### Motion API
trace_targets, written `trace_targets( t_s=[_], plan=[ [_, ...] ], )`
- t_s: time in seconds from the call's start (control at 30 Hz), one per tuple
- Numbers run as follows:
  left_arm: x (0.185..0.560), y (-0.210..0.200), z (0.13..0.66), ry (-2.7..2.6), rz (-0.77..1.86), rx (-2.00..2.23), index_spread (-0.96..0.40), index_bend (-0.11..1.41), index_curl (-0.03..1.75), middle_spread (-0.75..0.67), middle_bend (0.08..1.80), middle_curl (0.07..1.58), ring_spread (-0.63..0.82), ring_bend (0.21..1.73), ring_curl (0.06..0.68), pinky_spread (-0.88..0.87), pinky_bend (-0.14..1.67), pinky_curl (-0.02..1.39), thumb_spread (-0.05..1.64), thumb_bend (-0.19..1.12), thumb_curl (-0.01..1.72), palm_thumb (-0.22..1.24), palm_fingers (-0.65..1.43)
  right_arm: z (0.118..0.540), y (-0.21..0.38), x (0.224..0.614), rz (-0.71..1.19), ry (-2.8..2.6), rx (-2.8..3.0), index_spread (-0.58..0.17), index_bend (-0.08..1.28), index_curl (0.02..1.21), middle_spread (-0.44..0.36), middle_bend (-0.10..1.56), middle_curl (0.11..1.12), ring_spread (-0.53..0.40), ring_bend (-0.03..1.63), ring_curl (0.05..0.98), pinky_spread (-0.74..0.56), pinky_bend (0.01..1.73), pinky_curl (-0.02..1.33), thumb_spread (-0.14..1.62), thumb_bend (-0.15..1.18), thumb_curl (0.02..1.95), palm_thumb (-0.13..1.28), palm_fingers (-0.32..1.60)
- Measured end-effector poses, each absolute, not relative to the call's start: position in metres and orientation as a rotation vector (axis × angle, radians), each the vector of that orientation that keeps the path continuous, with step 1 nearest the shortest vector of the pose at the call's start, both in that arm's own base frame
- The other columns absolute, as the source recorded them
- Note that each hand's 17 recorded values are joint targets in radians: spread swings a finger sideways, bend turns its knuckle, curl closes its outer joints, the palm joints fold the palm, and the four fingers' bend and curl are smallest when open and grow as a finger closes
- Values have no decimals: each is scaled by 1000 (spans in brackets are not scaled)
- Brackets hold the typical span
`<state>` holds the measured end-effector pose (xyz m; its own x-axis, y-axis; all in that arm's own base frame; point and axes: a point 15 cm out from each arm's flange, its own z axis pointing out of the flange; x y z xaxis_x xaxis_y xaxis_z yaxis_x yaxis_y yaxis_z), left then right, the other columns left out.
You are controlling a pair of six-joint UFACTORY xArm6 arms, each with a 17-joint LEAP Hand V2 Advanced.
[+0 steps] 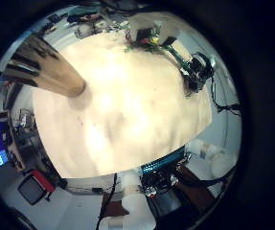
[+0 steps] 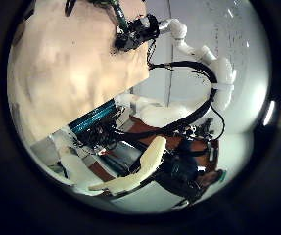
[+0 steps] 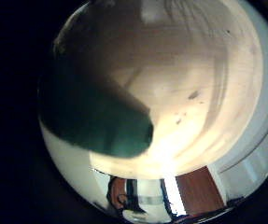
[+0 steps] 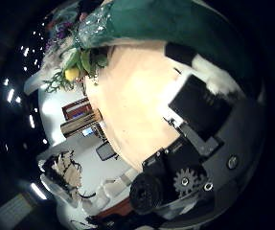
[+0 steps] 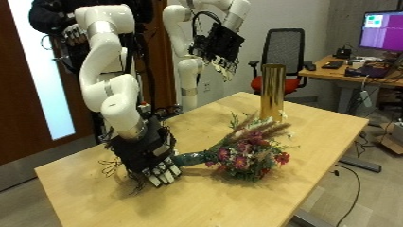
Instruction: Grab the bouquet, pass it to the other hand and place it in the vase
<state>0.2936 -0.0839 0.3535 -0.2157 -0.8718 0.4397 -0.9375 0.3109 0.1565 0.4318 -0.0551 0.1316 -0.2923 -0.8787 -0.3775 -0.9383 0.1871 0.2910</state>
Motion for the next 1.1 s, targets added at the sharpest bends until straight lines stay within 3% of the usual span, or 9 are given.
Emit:
trace_targets(
  t_s=[0.13,0.27,0.37,0.6,0.77,0.87,1.1],
  plan=[
    [295,-83,356,-2139,197,1603,181,164,307,414,214,323,577,430,209,562,196,300,872,-32,301,193,92,145,-59,429,780,2313,-1760,-315,766,655,-190,975,611,-251,1124,469,-502,912,471,778,-3,550,965,1486],
    [296,-82,358,-2141,198,1608,181,164,307,411,214,323,576,432,209,562,193,300,872,-32,301,193,91,169,-68,431,855,2290,-1661,-291,922,738,-183,1117,670,-230,1261,532,-403,1137,577,773,26,605,1103,1331],
    [296,-82,358,-2140,198,1609,181,166,308,412,216,323,578,427,208,563,195,299,872,-32,301,193,89,192,-72,434,888,2235,-1578,-273,1029,800,-168,1229,717,-210,1357,581,-312,1258,675,624,37,694,1217,1202],
    [298,-74,355,-2112,195,1629,181,162,306,409,218,324,576,433,211,560,194,300,872,-32,301,193,94,263,-62,428,949,1954,-1483,-246,1092,838,-143,1295,737,-191,1412,608,-243,1272,754,448,10,794,1239,1151],
    [303,-68,358,-2089,217,1653,179,166,305,404,226,327,571,431,211,556,193,298,874,-31,303,198,100,323,-54,419,869,1768,-1513,-233,1106,845,-137,1309,739,-183,1426,610,-222,1254,807,369,14,856,1243,1137],
    [308,-76,363,-2057,271,1643,177,169,308,403,222,327,564,430,210,555,195,298,878,-31,304,200,102,358,-43,412,820,1615,-1546,-229,1106,845,-134,1314,736,-180,1430,609,-215,1234,838,337,11,886,1242,1139],
    [325,-102,389,-1931,530,1576,182,186,330,344,239,334,532,434,209,518,178,281,885,-32,299,196,190,410,8,384,900,1269,-1517,-226,1108,845,-131,1323,735,-179,1438,608,-213,1193,884,284,-7,924,1235,1136]
  ],
)
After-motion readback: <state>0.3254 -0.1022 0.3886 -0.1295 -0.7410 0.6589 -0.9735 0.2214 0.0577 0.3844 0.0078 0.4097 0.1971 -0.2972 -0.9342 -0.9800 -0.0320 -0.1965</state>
